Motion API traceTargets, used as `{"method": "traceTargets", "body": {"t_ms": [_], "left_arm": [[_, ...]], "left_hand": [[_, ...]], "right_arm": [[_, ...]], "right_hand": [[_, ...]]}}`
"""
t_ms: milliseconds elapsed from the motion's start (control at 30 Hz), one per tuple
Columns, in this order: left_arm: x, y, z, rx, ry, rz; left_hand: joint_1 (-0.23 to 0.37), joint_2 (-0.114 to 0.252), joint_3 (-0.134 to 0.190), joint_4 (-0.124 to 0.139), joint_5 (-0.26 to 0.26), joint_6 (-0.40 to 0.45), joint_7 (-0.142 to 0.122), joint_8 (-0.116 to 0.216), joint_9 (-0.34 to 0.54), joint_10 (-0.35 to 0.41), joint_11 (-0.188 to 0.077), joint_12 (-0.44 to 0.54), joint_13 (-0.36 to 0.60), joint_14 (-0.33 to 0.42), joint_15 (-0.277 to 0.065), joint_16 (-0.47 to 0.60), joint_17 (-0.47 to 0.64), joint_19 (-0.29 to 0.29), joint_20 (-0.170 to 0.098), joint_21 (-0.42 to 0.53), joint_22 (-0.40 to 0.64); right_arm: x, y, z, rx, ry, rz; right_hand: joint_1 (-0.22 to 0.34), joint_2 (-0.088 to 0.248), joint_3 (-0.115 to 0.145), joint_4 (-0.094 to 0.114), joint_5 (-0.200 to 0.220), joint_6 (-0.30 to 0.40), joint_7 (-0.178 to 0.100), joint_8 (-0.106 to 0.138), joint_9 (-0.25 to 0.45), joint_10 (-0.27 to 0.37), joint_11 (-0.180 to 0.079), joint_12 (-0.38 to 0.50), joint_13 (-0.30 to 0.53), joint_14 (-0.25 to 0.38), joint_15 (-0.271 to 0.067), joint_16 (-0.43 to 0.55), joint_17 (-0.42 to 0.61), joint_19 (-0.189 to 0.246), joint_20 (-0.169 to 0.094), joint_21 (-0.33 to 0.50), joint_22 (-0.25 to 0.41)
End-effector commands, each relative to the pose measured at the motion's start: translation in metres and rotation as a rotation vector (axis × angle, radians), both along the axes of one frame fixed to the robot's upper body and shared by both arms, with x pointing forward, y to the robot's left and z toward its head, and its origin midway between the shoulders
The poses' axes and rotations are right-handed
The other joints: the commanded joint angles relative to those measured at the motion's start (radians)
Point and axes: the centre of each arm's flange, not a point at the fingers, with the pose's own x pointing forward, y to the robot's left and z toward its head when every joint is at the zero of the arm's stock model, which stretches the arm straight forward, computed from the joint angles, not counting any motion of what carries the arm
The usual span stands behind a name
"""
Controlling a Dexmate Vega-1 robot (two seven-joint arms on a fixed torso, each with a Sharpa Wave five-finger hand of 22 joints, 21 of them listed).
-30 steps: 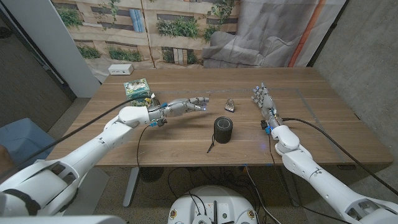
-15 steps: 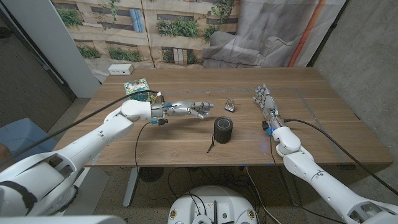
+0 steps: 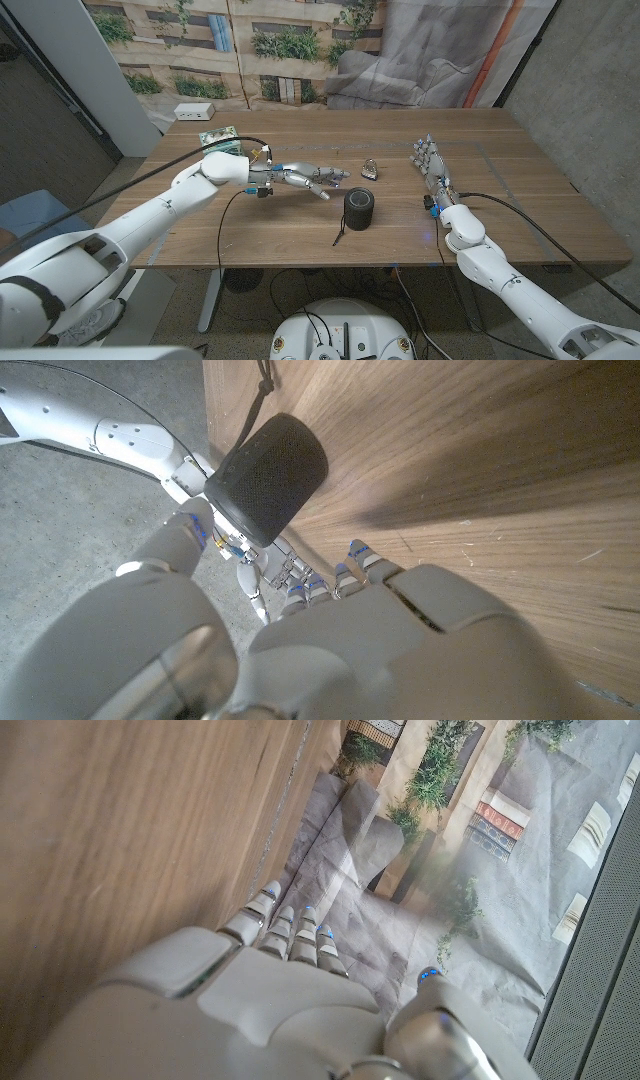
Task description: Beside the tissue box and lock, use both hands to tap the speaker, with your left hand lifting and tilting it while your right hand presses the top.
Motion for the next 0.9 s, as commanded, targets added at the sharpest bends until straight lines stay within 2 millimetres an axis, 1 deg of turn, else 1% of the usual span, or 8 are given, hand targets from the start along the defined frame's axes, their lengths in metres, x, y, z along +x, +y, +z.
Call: {"method": "traceTargets", "body": {"t_ms": [33, 167, 333, 567, 700, 900], "left_arm": [[0.005, -0.014, -0.001, 0.162, -0.047, -0.036], [0.007, -0.017, 0.000, 0.178, -0.056, -0.051], [0.009, -0.025, 0.002, 0.219, -0.091, -0.087], [0.011, -0.030, 0.004, 0.252, -0.099, -0.114], [0.013, -0.032, 0.004, 0.261, -0.122, -0.118], [0.016, -0.038, 0.004, 0.268, -0.127, -0.139]], "left_hand": [[0.022, -0.006, 0.008, 0.004, 0.000, -0.020, 0.000, -0.003, 0.001, -0.019, 0.000, -0.002, 0.002, -0.022, -0.069, -0.006, 0.003, -0.016, -0.061, -0.003, 0.003], [0.028, -0.011, 0.008, 0.004, 0.001, -0.027, 0.000, -0.003, 0.001, -0.024, 0.001, -0.001, 0.003, -0.025, -0.068, -0.005, 0.003, -0.019, -0.060, -0.002, 0.003], [0.036, -0.016, 0.008, 0.004, 0.001, -0.026, 0.005, 0.000, 0.001, -0.018, 0.001, 0.003, 0.002, -0.021, -0.070, -0.001, 0.003, -0.019, -0.059, 0.000, 0.003], [0.042, -0.020, 0.008, 0.005, 0.001, -0.027, 0.007, 0.002, 0.001, -0.016, 0.002, 0.005, 0.002, -0.020, -0.071, 0.000, 0.003, -0.019, -0.059, 0.001, 0.003], [0.048, -0.024, 0.008, 0.005, 0.001, -0.025, 0.000, 0.004, 0.001, -0.015, -0.004, 0.006, 0.003, -0.021, -0.078, 0.000, 0.003, -0.025, -0.069, 0.000, 0.004], [0.058, -0.034, 0.006, 0.005, 0.002, -0.036, 0.005, 0.004, 0.001, -0.008, -0.008, 0.010, 0.003, -0.015, -0.077, 0.004, 0.003, -0.026, -0.069, 0.002, 0.004]], "right_arm": [[0.000, -0.006, 0.000, 0.016, -0.006, -0.026], [0.000, -0.006, -0.001, 0.024, -0.009, -0.032], [0.000, -0.006, -0.004, 0.032, -0.009, -0.033], [-0.002, -0.005, -0.006, 0.040, -0.009, -0.040], [-0.004, -0.006, -0.008, 0.044, -0.010, -0.045], [-0.005, -0.006, -0.012, 0.051, -0.008, -0.048]], "right_hand": [[0.000, 0.015, 0.009, 0.003, 0.007, -0.005, 0.001, 0.004, 0.005, 0.004, -0.004, 0.004, -0.001, 0.004, 0.006, 0.006, 0.002, 0.004, 0.007, 0.001, 0.006], [0.000, 0.015, 0.009, 0.003, 0.007, -0.005, 0.000, 0.005, 0.005, 0.004, -0.003, 0.005, -0.001, 0.003, 0.004, 0.006, 0.000, 0.004, 0.007, 0.001, 0.006], [-0.001, 0.015, 0.010, 0.003, 0.008, -0.005, 0.000, 0.005, 0.005, 0.004, -0.003, 0.005, -0.001, 0.004, 0.006, 0.007, -0.001, 0.004, 0.006, 0.001, 0.006], [-0.002, 0.015, 0.011, 0.004, 0.008, -0.005, 0.000, 0.005, 0.005, 0.004, -0.003, 0.005, -0.001, 0.003, 0.005, 0.007, -0.003, 0.005, 0.008, 0.001, 0.006], [-0.003, 0.015, 0.011, 0.004, 0.008, -0.005, 0.000, 0.005, 0.005, 0.004, -0.003, 0.005, -0.001, 0.005, 0.007, 0.008, -0.004, 0.004, 0.008, 0.000, 0.006], [-0.004, 0.015, 0.012, 0.004, 0.008, -0.006, 0.000, 0.006, 0.005, 0.004, -0.003, 0.005, -0.001, 0.006, 0.006, 0.009, -0.006, 0.004, 0.009, 0.000, 0.006]]}}
